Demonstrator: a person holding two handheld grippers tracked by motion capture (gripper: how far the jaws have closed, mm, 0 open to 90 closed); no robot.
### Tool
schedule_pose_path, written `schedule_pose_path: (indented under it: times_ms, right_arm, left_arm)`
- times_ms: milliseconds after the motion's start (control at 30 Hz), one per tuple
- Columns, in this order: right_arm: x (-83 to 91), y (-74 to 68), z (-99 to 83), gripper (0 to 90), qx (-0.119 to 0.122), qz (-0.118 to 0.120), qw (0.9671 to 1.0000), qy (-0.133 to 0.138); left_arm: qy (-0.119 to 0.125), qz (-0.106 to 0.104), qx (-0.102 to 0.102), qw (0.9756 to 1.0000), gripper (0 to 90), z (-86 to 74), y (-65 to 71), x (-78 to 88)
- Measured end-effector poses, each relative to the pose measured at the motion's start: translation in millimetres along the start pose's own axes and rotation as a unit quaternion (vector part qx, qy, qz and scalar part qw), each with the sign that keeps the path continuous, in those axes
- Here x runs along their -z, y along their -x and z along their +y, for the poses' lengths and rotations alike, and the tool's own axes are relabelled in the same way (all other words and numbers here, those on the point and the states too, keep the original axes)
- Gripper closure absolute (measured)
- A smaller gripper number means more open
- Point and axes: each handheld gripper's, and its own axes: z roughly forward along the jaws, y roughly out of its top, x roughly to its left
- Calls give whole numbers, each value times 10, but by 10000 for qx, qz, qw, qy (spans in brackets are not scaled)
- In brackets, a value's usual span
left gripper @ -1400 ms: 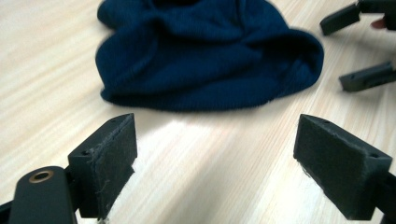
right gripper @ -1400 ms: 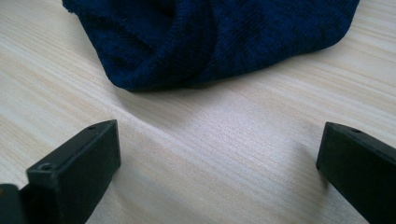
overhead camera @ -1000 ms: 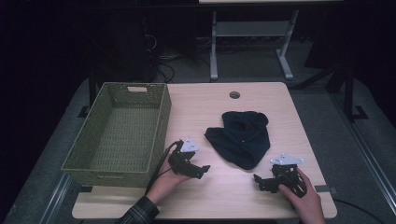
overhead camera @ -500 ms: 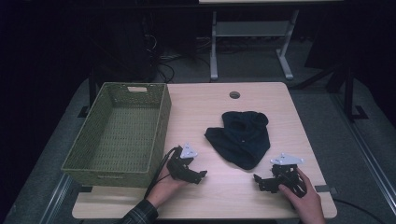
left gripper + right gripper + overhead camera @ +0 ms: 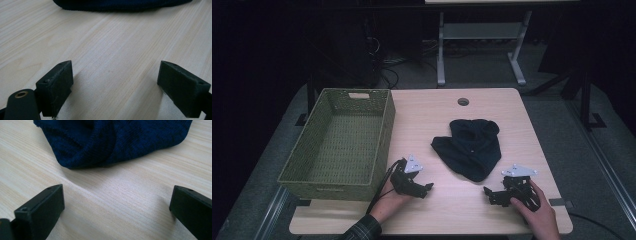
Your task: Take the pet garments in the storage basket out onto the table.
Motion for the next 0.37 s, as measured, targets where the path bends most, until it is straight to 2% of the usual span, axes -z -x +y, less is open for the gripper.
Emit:
schedule_pose_path:
  times_ms: [367]
  right_arm:
    - [0, 1, 0, 0, 5, 0, 10000, 1]
  left_arm:
    - [-7, 18, 16, 10000, 126, 4, 3, -3]
